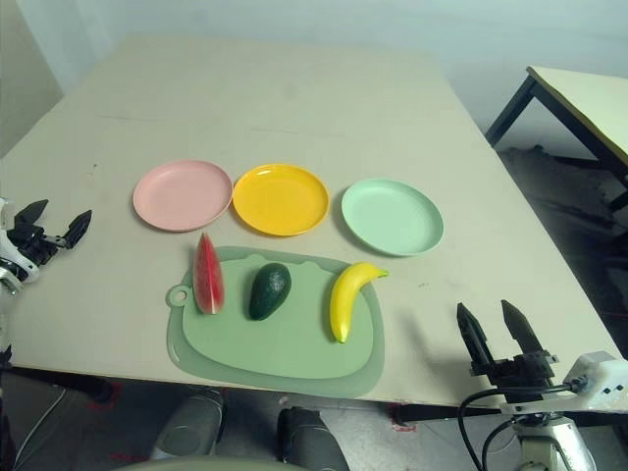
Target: Place the fruits into color-matched plates.
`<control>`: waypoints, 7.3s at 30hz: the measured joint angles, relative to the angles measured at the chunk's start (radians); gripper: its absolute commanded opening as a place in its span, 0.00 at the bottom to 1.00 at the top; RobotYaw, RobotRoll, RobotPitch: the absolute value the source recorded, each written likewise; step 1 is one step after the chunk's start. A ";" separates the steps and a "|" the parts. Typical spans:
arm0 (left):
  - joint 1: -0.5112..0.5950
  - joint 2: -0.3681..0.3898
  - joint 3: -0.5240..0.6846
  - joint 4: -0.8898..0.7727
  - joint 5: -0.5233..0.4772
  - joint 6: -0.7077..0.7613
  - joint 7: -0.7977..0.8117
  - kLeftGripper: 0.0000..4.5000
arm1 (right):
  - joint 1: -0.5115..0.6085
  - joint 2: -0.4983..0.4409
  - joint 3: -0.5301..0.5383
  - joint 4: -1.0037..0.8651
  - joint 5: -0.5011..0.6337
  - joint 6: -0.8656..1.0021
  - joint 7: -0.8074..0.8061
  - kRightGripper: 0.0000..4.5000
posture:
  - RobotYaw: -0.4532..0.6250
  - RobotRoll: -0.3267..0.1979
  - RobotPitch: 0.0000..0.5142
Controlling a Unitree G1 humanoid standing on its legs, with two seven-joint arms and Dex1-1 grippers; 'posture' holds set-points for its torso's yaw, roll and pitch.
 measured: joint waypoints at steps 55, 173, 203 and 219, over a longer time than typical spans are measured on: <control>0.032 0.151 -0.191 -0.326 -0.219 0.136 -0.937 1.00 | -0.355 -0.978 0.543 -0.411 -0.558 0.185 0.310 1.00 | 0.60 0.62 0.25; -0.283 0.086 -0.414 -0.421 -0.132 0.195 -0.945 1.00 | -1.399 -0.302 1.101 0.248 -0.975 -0.176 0.532 1.00 | 0.61 0.62 0.24; -0.293 0.169 -0.440 -0.447 -0.074 0.158 -1.006 1.00 | -1.166 -0.266 1.164 -0.182 -0.925 0.065 0.491 1.00 | 0.64 0.62 0.24; -0.293 0.178 -0.439 -0.435 -0.064 0.156 -0.989 1.00 | -1.156 -0.199 1.180 -0.112 -0.947 0.066 0.460 1.00 | 0.65 0.62 0.25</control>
